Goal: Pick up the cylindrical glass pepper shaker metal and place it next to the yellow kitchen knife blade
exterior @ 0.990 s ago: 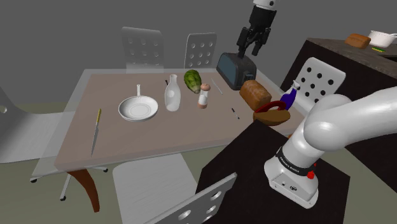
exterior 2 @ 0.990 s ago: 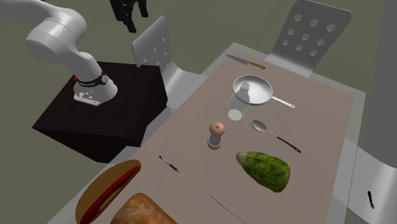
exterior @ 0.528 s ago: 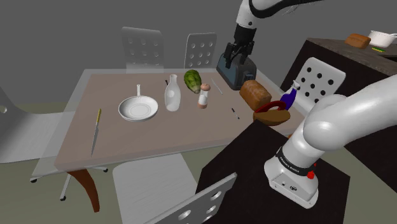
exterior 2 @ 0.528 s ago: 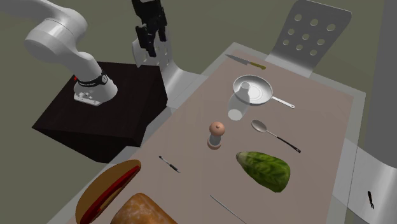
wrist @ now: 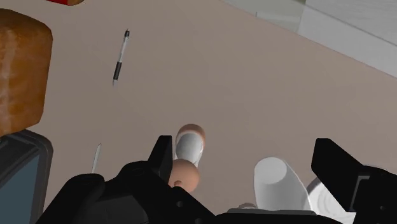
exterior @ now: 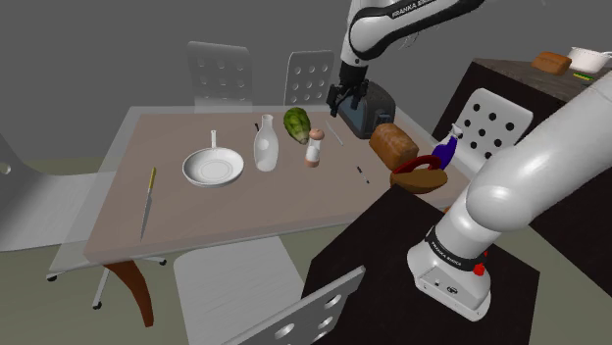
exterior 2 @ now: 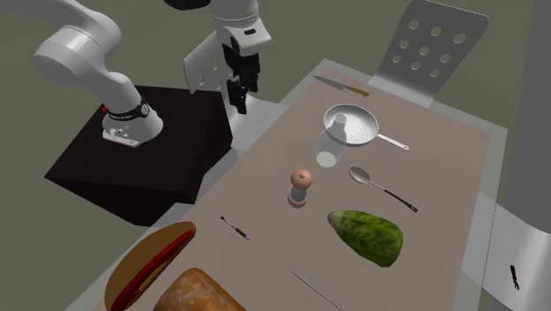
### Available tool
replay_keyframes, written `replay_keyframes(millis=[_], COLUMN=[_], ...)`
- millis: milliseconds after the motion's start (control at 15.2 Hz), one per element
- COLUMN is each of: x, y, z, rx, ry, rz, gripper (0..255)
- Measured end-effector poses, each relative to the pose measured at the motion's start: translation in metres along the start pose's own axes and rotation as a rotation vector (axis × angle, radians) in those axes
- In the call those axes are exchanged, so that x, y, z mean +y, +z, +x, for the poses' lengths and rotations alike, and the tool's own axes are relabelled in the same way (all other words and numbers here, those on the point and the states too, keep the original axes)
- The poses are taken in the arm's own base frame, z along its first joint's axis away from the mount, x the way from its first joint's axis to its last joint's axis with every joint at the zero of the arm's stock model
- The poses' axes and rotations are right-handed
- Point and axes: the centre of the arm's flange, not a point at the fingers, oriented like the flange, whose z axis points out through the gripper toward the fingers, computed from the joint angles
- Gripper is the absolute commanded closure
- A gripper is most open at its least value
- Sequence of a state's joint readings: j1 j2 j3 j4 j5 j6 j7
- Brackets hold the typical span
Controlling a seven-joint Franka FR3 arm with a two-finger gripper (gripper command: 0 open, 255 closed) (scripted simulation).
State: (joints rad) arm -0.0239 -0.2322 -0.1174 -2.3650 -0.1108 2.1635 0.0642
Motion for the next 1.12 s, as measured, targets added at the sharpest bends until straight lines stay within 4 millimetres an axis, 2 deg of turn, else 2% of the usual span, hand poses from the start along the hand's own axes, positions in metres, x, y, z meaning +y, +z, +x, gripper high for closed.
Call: replay_keyframes(millis=[594,1122], x=[0.018,0.037], y=[0.092,0.166], z=[0.076,0.142], rx=[0.001,0.001], ry=[0.013,0.023], rz=[-0.052,-0.099], gripper=[0,0])
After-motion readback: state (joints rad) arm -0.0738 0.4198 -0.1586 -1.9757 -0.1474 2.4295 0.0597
